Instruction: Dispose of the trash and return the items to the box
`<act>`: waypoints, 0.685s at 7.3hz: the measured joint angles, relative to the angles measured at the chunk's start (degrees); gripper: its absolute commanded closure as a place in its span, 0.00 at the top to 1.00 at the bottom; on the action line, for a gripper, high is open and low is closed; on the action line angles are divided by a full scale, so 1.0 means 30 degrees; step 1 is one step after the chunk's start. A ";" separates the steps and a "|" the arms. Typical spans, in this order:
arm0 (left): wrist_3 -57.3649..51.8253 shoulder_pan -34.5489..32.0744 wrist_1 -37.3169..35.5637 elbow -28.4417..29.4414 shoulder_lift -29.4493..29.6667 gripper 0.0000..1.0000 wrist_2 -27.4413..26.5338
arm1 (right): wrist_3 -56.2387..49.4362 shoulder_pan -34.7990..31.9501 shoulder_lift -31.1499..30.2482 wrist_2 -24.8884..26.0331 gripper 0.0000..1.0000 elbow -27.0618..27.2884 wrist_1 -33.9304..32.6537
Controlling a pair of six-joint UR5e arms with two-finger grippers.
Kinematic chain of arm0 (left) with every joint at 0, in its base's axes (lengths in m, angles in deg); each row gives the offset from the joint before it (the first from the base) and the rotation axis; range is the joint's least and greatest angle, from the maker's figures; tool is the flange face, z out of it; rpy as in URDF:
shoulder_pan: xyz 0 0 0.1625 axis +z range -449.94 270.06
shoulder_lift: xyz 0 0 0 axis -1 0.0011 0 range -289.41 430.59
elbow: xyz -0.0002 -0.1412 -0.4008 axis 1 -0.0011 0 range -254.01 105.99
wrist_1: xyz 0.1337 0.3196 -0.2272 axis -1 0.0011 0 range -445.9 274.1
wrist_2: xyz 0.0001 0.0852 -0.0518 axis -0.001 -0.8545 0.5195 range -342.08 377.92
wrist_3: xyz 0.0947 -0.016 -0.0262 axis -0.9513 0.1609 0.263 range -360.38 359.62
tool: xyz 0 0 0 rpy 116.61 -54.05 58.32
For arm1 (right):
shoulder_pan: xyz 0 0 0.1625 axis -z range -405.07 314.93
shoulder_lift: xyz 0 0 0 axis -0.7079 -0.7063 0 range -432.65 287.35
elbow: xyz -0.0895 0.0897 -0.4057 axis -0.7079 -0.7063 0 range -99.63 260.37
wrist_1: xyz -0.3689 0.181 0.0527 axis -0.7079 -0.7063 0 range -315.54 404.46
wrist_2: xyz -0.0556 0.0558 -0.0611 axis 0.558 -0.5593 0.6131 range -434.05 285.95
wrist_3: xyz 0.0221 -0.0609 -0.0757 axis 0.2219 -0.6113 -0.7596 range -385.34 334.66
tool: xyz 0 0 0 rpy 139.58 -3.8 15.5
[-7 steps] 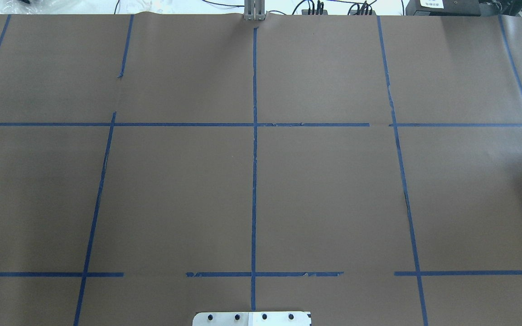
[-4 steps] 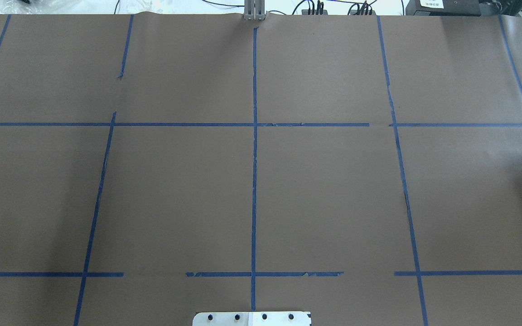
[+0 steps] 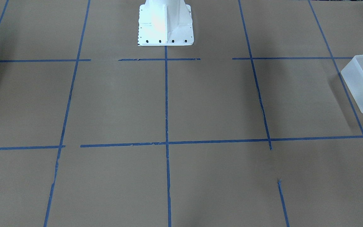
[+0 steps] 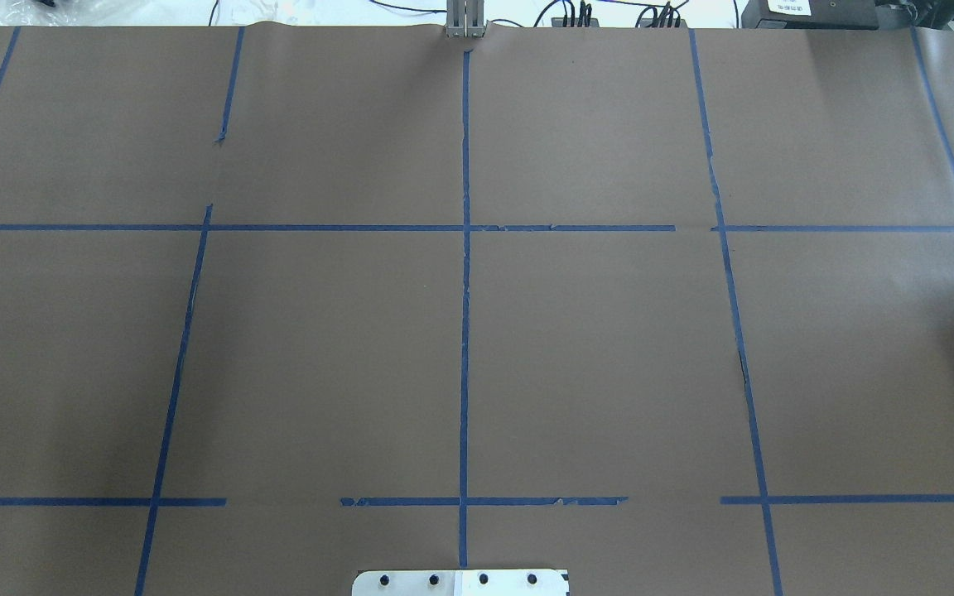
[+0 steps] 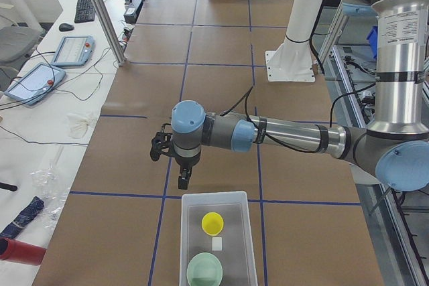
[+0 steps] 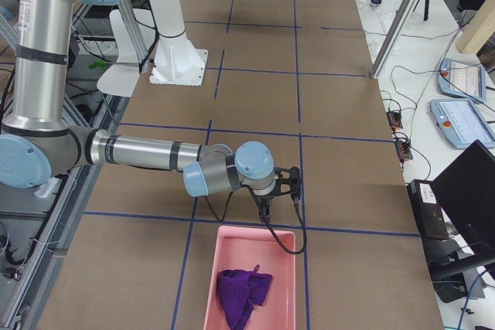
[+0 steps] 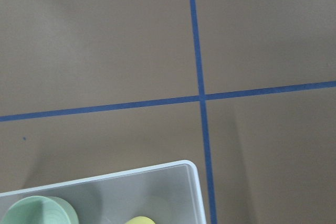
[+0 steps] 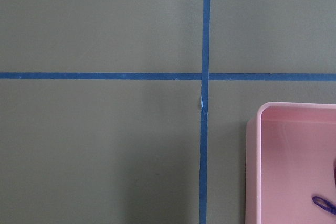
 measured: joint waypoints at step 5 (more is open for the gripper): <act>-0.0097 -0.0002 0.0044 0.0114 0.0063 1.00 0.0087 | -0.0001 -0.0016 0.0088 -0.0732 1.00 -0.0868 -0.0545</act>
